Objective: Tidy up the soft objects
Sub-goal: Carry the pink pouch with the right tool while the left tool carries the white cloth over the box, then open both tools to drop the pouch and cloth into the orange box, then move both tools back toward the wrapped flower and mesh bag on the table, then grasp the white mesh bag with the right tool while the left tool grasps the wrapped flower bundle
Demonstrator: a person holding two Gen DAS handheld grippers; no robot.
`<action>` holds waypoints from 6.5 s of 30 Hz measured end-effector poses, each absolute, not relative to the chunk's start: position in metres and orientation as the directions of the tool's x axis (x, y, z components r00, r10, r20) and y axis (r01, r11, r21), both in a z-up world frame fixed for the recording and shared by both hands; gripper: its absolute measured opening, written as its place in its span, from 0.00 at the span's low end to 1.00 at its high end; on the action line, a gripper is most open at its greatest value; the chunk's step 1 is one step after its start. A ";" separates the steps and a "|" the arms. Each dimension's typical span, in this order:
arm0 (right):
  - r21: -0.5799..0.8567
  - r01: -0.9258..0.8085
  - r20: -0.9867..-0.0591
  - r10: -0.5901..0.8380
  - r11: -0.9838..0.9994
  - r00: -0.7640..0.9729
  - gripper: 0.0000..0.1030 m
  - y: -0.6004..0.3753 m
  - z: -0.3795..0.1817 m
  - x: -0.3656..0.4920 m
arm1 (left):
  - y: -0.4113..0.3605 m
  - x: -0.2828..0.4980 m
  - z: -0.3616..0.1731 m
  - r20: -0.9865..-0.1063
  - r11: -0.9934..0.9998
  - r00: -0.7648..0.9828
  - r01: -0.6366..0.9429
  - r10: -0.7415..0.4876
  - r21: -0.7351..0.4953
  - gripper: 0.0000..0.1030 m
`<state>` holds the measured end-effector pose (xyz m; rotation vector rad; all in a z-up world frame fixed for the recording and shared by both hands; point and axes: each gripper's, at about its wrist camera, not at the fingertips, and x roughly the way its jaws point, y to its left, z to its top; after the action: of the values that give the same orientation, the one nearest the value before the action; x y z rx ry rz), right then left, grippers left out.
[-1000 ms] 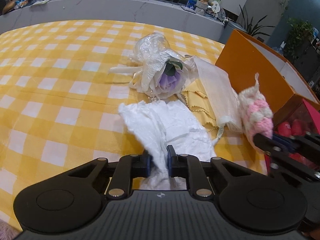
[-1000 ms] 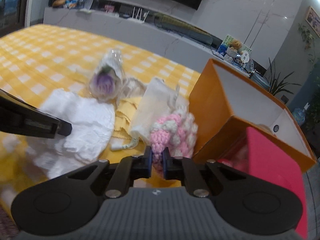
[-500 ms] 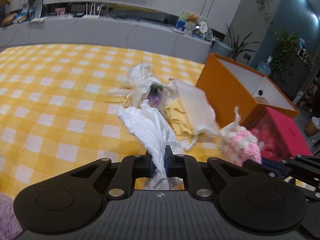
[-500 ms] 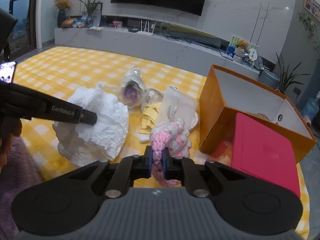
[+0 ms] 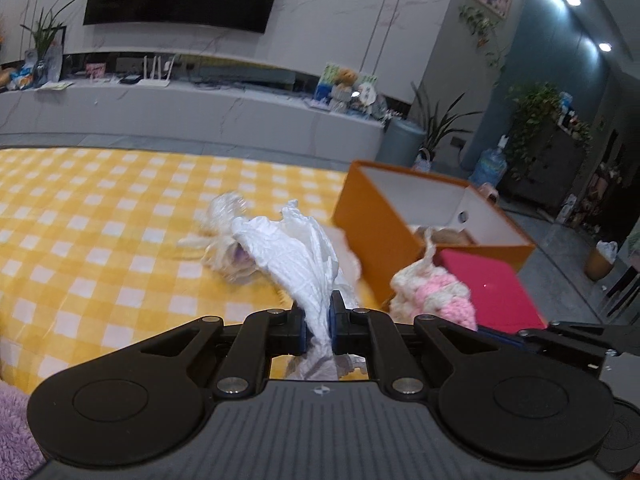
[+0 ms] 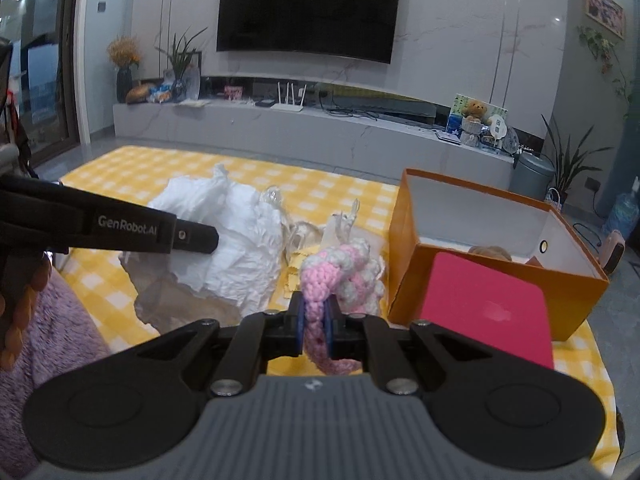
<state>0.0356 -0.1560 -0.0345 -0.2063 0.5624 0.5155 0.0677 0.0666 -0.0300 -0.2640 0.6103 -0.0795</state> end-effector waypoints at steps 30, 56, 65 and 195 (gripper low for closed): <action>-0.150 -0.467 -0.520 0.332 0.871 0.787 0.07 -0.224 0.031 0.149 | 0.003 0.192 0.008 -0.428 0.904 0.827 0.204 -0.364 -0.375 0.10; -0.169 -0.554 -0.674 0.314 0.815 0.669 0.07 -0.230 -0.045 0.310 | -0.050 0.322 -0.059 -0.634 0.926 0.677 0.235 -0.374 -0.295 0.10; -0.138 -0.567 -0.714 0.316 0.812 0.625 0.08 -0.228 -0.060 0.328 | -0.055 0.329 -0.071 -0.693 0.952 0.652 0.208 -0.307 -0.226 0.12; -0.071 -0.402 -0.681 0.251 0.913 0.688 0.00 -0.075 -0.128 0.213 | 0.131 0.213 -0.114 -0.604 0.972 0.795 -0.099 -0.053 -0.215 0.40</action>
<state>0.2134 -0.0749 -0.1285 -0.2219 0.7249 0.3687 0.2133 0.1308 -0.1144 -0.2421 0.6532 0.0248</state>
